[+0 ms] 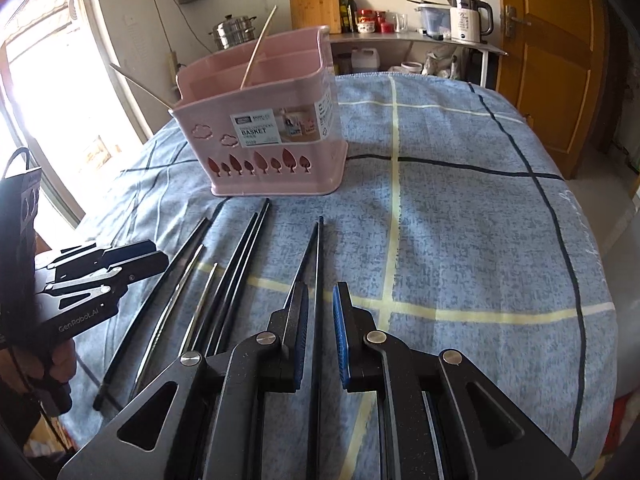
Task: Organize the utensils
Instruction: 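Close the left tool on a black chopstick while the right tool grasps another black chopstick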
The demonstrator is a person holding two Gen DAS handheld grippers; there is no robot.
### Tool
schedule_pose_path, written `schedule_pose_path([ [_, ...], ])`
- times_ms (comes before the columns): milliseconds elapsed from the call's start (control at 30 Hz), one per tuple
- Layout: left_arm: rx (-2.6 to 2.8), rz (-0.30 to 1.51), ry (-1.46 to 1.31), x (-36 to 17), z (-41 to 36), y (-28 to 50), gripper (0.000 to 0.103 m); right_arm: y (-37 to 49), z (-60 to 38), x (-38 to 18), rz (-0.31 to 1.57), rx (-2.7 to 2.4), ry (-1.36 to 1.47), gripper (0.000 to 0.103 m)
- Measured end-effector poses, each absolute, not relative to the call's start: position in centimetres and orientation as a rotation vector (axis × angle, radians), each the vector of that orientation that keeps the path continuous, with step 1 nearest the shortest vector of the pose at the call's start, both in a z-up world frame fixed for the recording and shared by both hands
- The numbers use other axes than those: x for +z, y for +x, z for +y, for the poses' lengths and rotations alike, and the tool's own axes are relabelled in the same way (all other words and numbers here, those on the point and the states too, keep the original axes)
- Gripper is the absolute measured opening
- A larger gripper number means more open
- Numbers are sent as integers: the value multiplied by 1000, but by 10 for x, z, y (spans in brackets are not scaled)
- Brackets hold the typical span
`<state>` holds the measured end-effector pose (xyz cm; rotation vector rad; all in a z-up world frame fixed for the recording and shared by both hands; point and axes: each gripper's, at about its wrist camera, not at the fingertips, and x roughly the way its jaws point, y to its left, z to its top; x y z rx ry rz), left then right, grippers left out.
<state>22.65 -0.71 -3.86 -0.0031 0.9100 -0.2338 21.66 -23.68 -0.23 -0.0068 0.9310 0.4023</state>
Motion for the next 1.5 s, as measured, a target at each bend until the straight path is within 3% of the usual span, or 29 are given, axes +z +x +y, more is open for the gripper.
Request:
schedule_pose_path([
  [733, -179, 936, 92, -51, -25, 265, 25, 266, -214, -25, 1018, 385, -65, 12],
  [767, -180, 937, 94, -51, -25, 266, 24, 268, -213, -25, 1020, 383, -68, 12],
  [833, -169, 936, 97, -50, -24, 266, 11, 271, -212, -25, 1024, 377, -70, 9],
  [900, -154, 939, 98, -50, -23, 268, 6, 271, -212, -25, 1026, 373, -70, 5],
  [1067, -153, 955, 20, -47, -14, 271, 4, 275, -218, -24, 1040, 377, -19, 5],
  [1500, -180, 823, -27, 25, -1, 249, 4, 250, -238, 45, 881, 376, 34, 5],
])
